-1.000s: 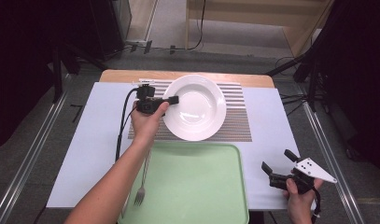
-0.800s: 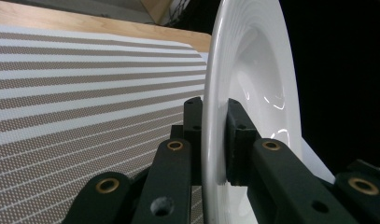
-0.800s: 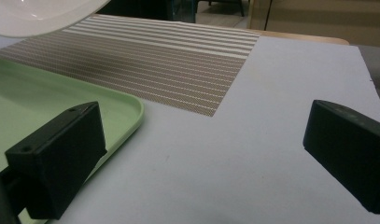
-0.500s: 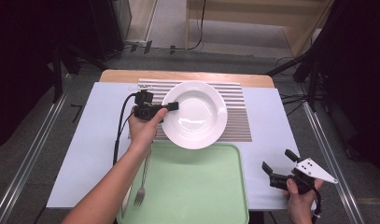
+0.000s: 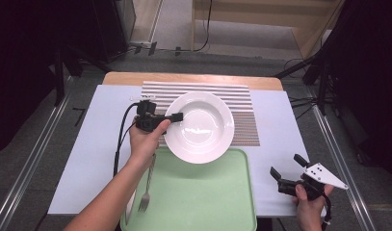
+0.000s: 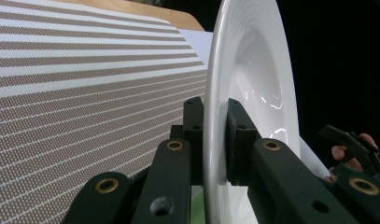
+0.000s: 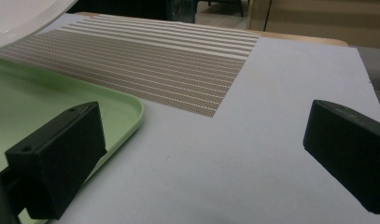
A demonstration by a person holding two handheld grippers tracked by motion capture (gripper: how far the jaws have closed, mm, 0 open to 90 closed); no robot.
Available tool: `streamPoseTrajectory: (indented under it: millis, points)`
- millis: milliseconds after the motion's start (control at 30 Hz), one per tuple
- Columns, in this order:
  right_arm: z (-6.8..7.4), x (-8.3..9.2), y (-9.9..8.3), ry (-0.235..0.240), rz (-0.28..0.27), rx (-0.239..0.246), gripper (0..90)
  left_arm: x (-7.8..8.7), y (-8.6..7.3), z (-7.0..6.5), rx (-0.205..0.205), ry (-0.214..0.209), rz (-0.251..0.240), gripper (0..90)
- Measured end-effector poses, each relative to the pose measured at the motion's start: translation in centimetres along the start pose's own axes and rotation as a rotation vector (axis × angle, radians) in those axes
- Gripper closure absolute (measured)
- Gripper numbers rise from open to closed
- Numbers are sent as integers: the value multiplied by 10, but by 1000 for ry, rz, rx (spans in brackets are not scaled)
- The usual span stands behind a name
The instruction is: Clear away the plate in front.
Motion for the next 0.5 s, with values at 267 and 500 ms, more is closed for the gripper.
streamPoseTrajectory:
  millis: [267,500]
  points:
    - [0,0,0,0,-1,11,0,5,-11,-7,2,-22,14,811]
    - [0,0,0,0,-3,13,0,8,-22,-14,-17,-41,52,811]
Point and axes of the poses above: each handheld gripper's, and its own axes: x roughly backward along the jaws, y roughly out of its top, z roughly to its left, the point moved 4 cm from there along -x, roughly forward along the jaws, and after that the axes turned 11 degrees about -y, right-handed, at the moved point
